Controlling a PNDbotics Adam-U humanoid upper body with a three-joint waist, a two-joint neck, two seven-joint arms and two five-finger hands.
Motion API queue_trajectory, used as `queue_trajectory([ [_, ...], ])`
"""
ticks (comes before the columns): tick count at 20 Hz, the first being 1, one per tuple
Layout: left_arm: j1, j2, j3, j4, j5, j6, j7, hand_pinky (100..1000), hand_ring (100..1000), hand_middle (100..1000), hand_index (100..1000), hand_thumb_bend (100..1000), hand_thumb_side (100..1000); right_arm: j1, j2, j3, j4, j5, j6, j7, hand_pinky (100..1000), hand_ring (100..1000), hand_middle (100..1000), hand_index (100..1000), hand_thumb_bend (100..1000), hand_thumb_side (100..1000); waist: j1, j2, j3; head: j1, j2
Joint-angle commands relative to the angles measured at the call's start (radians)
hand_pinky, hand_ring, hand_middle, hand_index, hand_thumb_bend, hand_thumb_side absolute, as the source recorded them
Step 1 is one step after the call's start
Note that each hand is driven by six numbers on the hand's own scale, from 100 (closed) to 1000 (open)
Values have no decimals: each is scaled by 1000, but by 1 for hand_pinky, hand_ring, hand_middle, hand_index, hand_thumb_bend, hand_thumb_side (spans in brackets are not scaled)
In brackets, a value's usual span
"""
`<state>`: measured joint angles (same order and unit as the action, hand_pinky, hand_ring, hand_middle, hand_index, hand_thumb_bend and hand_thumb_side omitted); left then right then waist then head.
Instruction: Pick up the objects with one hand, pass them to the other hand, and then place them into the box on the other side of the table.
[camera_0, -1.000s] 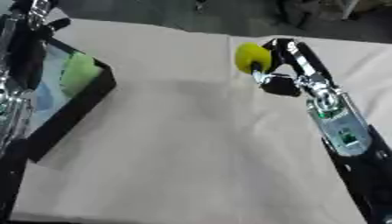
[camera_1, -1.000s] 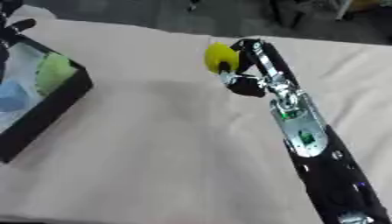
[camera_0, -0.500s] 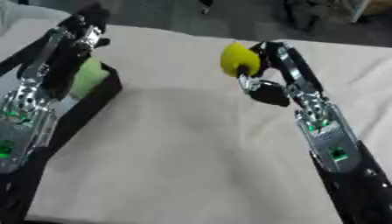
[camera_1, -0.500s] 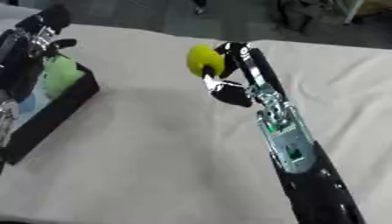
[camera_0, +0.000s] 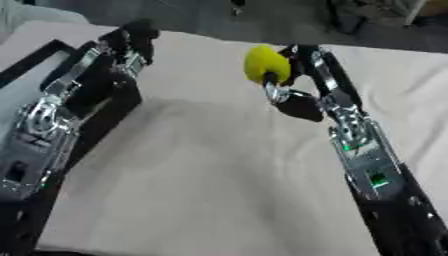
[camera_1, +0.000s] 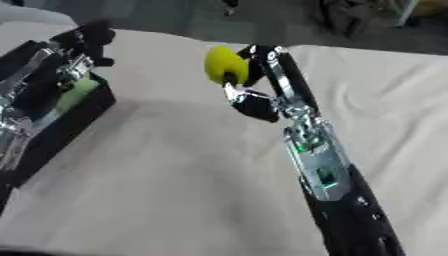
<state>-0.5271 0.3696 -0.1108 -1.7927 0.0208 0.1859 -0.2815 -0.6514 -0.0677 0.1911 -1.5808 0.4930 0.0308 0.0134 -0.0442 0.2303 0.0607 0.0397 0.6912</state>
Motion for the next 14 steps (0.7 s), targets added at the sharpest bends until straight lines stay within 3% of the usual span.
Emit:
queue_trajectory([
  [1, -21, 10, -14, -27, -22, -8, -20, 888, 1000, 1000, 855, 100, 543, -16, -7, 3, -30, 2, 2, -5, 529, 431, 252, 485, 100, 100, 16, 1, 0, -19, -5],
  [7, -27, 9, -46, -29, -55, -20, -11, 889, 1000, 1000, 853, 100, 513, -17, -17, 11, -26, -24, 0, 3, 521, 428, 249, 482, 100, 100, 20, 5, 0, -81, 12],
  [14, -30, 8, -87, -21, -90, -36, -22, 890, 1000, 1000, 856, 100, 475, -20, -14, 40, -10, -68, -16, 13, 513, 423, 244, 478, 100, 100, 23, 8, -3, -62, 16],
])
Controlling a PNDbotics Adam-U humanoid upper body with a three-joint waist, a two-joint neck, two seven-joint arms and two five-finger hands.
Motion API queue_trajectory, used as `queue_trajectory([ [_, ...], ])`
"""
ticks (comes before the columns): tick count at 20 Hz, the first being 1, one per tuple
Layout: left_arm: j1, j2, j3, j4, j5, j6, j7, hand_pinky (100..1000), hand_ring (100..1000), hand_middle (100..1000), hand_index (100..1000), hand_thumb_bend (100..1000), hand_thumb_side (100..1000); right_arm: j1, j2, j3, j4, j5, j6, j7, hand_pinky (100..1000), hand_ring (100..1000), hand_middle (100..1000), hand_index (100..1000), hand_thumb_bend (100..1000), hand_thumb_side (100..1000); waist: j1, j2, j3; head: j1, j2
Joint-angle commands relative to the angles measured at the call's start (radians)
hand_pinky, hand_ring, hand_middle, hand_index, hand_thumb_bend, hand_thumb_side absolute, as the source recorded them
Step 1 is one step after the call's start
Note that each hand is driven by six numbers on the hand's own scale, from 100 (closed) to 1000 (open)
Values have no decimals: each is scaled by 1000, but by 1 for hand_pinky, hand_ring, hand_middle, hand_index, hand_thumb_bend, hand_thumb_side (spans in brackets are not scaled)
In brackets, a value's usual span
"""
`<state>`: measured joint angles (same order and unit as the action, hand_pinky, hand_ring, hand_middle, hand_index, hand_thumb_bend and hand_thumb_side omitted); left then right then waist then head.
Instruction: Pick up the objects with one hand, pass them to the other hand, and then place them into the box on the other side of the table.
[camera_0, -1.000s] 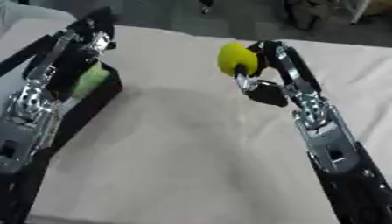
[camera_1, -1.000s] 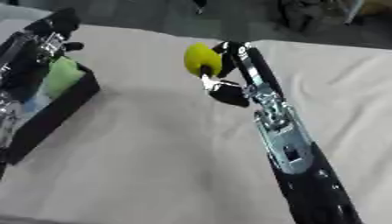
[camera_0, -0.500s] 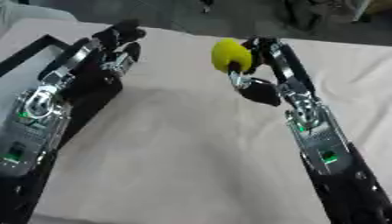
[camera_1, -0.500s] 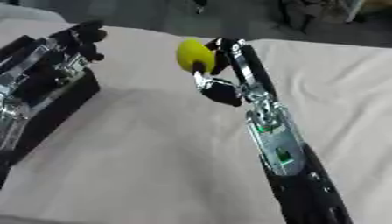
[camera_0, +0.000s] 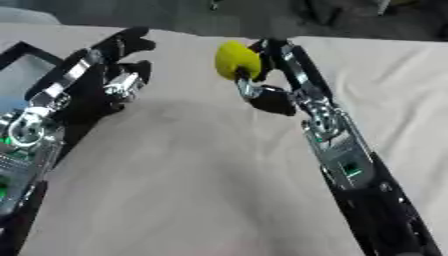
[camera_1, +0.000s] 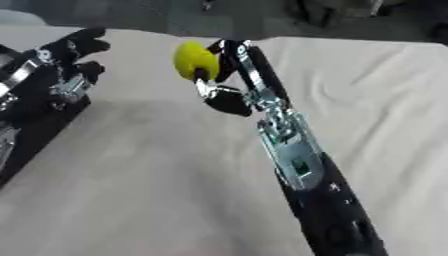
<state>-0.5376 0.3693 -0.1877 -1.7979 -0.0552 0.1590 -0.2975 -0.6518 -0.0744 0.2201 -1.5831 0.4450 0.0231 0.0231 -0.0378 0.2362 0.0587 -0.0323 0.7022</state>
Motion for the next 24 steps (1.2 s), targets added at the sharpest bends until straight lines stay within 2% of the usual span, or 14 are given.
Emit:
queue_trajectory([
  [1, -20, 8, -14, -14, -19, -12, -9, 890, 1000, 1000, 856, 100, 470, -20, -6, 17, -3, -29, -12, 3, 512, 422, 243, 477, 100, 100, 16, 2, 0, 15, 6],
  [12, -26, 4, -70, -3, -48, -34, -38, 887, 1000, 1000, 852, 100, 448, -25, 5, 70, 41, -106, -46, -31, 498, 419, 238, 472, 100, 149, 17, 3, 1, 40, 4],
  [21, -29, 2, -106, 6, -39, -44, -71, 886, 1000, 1000, 854, 100, 462, -30, 10, 100, 62, -145, -58, -23, 493, 417, 236, 470, 100, 180, 17, 3, 2, 34, 9],
  [22, -29, 1, -110, 8, -39, -43, -73, 886, 1000, 1000, 854, 100, 462, -31, 10, 103, 64, -151, -59, -18, 492, 417, 235, 470, 100, 145, 17, 3, 2, 33, 8],
  [23, -29, 1, -113, 10, -39, -42, -75, 886, 1000, 1000, 855, 100, 464, -31, 11, 106, 65, -157, -61, -12, 491, 417, 236, 470, 100, 188, 17, 4, 2, 33, 8],
  [24, -30, 1, -117, 12, -40, -41, -76, 886, 1000, 1000, 856, 100, 464, -31, 11, 110, 67, -163, -62, -7, 491, 417, 235, 470, 100, 191, 17, 4, 2, 33, 8],
])
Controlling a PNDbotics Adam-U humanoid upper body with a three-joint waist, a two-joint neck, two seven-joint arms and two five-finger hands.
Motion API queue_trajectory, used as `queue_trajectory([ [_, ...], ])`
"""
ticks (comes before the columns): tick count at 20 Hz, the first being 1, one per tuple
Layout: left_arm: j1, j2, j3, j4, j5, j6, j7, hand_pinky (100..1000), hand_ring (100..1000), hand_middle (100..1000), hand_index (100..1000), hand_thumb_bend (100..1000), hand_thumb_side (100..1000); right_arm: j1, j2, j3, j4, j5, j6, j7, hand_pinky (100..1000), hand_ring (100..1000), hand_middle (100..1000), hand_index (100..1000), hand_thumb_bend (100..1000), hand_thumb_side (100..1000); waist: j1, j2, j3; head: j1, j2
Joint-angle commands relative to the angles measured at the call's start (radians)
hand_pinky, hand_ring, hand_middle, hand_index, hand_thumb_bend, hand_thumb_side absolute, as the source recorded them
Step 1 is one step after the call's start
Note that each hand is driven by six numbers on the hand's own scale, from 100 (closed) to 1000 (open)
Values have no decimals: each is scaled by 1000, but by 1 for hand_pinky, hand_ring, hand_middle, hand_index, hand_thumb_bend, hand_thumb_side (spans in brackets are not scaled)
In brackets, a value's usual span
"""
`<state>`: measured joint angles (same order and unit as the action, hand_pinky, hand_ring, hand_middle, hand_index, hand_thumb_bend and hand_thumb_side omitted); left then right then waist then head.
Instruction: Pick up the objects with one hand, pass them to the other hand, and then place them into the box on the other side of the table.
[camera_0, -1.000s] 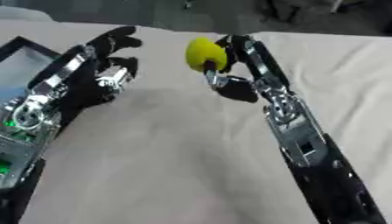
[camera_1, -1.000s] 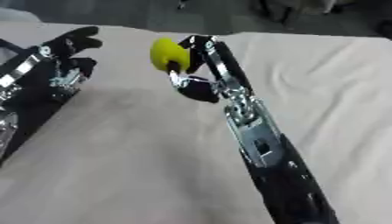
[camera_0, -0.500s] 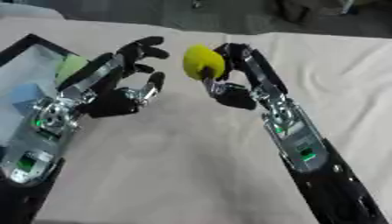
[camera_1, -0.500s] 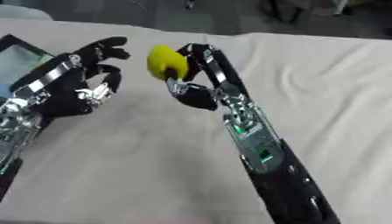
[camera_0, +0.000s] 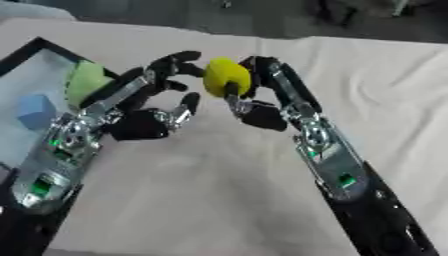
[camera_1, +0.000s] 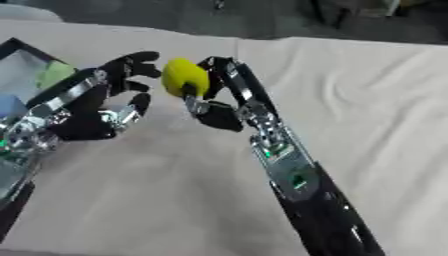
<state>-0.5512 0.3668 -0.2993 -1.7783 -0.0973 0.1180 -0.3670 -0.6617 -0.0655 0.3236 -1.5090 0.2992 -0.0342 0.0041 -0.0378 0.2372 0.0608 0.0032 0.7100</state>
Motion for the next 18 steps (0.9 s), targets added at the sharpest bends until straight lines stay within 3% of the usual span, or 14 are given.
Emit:
queue_trajectory([
  [1, -16, 3, -8, -6, 2, 1, -7, 886, 1000, 1000, 855, 100, 466, -22, 3, 9, -5, -23, -6, 18, 491, 417, 235, 470, 100, 194, 17, 2, 0, -2, 0],
  [11, -18, 2, -17, 2, -5, 7, -6, 880, 1000, 1000, 857, 100, 469, -25, 4, 17, 3, -37, -10, 30, 490, 416, 235, 469, 100, 193, 18, 3, 2, 0, -3],
  [18, -21, 3, -9, -30, -70, 33, 84, 864, 1000, 1000, 845, 163, 430, -25, 2, 10, -5, -32, -4, 7, 476, 409, 227, 461, 100, 163, 17, 3, 3, 1, -10],
])
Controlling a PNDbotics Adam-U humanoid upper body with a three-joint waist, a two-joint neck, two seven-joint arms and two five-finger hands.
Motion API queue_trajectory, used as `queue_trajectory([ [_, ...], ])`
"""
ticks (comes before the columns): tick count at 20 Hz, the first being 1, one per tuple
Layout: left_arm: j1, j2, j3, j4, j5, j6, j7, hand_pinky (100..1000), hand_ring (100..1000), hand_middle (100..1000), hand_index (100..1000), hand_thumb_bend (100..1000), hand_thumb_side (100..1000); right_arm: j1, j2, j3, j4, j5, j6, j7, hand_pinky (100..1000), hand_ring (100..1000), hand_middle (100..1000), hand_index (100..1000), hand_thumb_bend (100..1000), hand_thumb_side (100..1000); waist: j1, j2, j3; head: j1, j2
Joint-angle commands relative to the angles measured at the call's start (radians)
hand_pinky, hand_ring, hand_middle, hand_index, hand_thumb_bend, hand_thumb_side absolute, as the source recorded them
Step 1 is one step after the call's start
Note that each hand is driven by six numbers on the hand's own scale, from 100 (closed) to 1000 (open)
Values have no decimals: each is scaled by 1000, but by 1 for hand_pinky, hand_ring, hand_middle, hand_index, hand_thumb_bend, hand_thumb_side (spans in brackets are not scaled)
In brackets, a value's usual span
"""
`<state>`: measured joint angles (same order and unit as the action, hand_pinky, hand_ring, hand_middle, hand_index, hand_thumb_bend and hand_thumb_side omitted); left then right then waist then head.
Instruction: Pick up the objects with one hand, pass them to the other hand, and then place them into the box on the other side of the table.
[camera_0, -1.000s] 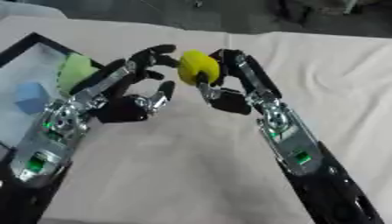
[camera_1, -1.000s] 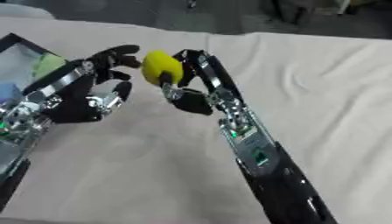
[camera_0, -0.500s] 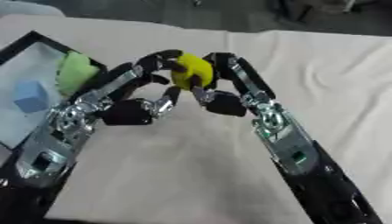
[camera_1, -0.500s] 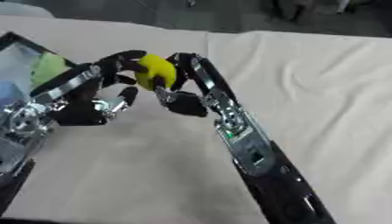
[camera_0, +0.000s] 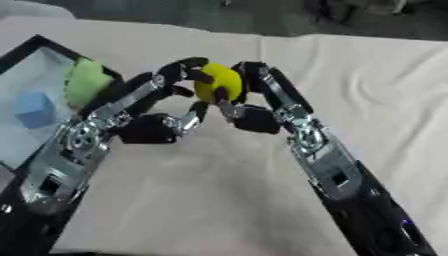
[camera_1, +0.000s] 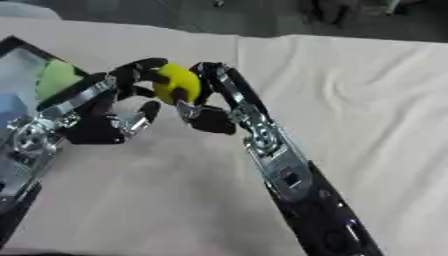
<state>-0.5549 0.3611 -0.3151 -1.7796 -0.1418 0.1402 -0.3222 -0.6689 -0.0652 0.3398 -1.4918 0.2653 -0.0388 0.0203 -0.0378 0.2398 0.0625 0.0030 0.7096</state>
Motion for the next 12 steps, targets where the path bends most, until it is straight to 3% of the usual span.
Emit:
queue_trajectory([
  [1, -17, 8, 7, -32, -31, 20, 63, 863, 1000, 1000, 844, 170, 431, -18, 1, -8, -24, 4, 1, -12, 475, 408, 227, 461, 100, 161, 17, 1, 1, 1, -11],
  [6, -16, 7, 2, -33, -16, 48, 141, 866, 1000, 1000, 850, 198, 452, -18, 2, -7, -30, 2, 3, -15, 472, 407, 225, 459, 100, 158, 17, 1, 1, 2, -17],
  [12, -16, 6, -6, -17, 12, 47, 125, 872, 1000, 1000, 864, 220, 506, -19, 2, -2, -32, -6, 2, -5, 470, 407, 224, 458, 100, 158, 16, 1, 1, 4, -21],
])
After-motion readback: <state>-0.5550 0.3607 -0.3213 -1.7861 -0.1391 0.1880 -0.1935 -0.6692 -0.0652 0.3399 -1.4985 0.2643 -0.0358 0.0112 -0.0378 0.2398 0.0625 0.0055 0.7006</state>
